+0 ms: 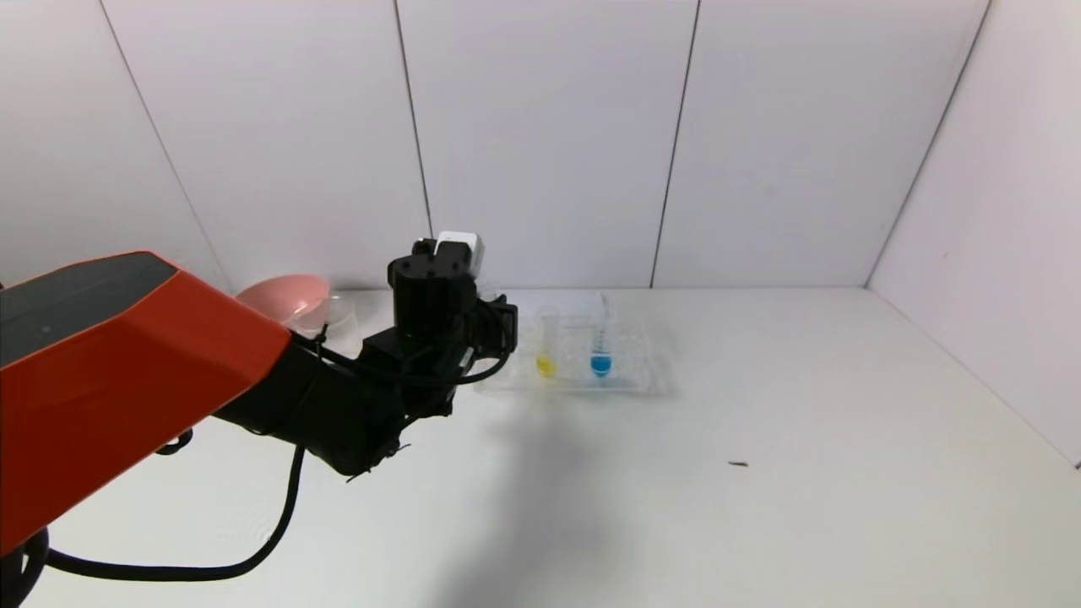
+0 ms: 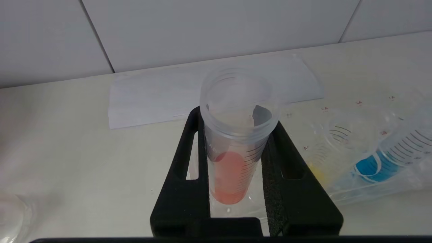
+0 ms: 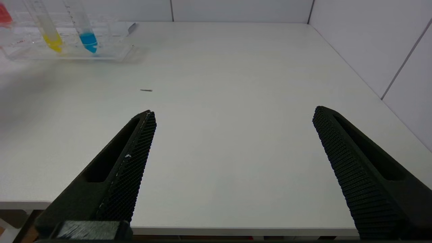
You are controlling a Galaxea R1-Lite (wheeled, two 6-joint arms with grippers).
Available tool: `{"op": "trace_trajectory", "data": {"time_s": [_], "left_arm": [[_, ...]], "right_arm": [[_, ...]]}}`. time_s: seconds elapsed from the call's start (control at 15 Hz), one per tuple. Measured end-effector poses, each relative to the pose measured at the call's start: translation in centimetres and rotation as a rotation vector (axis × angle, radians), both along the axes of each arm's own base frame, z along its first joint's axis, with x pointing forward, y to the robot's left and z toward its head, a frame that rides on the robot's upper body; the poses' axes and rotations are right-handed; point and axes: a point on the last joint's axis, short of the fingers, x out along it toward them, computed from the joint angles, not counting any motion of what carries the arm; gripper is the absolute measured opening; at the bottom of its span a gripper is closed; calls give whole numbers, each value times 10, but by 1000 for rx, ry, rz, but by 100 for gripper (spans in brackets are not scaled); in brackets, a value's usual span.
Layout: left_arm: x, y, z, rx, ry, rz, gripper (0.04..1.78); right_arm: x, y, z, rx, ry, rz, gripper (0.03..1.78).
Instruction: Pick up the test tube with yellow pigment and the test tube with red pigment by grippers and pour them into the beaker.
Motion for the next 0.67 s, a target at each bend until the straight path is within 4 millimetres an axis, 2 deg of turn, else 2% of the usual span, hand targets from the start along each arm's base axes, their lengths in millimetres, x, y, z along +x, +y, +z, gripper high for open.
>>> {"op": "trace_trajectory", "data": {"time_s": [0.67], "left_arm": [[-15,6,38,-19,-41,-9,46]], "right_arm": [[0,0,0,0,0,0,170]]}}
